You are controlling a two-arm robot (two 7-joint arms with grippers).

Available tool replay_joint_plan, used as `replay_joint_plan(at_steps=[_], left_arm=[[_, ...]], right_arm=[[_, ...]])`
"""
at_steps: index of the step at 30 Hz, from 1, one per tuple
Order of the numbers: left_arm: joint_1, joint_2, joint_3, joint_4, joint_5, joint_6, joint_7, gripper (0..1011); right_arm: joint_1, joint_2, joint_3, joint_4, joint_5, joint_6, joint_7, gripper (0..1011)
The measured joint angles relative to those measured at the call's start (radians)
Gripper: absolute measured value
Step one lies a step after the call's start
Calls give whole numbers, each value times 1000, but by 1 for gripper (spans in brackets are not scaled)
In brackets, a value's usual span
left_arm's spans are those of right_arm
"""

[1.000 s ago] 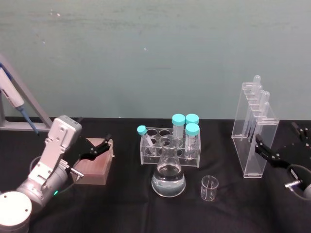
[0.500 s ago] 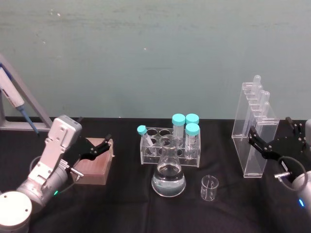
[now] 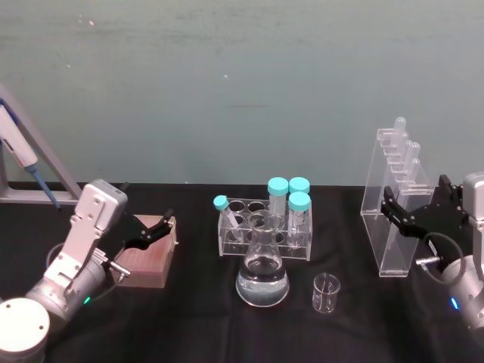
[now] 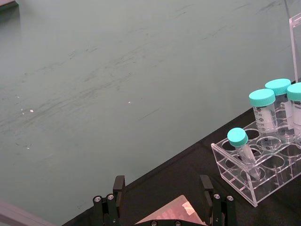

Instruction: Place the experimental apparatus aside using one hand.

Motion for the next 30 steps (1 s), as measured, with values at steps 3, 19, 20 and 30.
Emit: replay_joint_plan(at_steps=[3,19,20,30], left_arm=[[0,0,0,0,0,0,0,1000],[0,0,0,0,0,0,0,1000],[0,0,0,0,0,0,0,1000],[0,0,0,0,0,0,0,1000]], right_arm=[[7,-18,8,10,-17,-1,-11,1000],[40,-72,35,61,-52,-16,2,1000],[41,-73,37,62,-53,-16,3,1000],[57,-104,62,92,-68,-16,25,1000]])
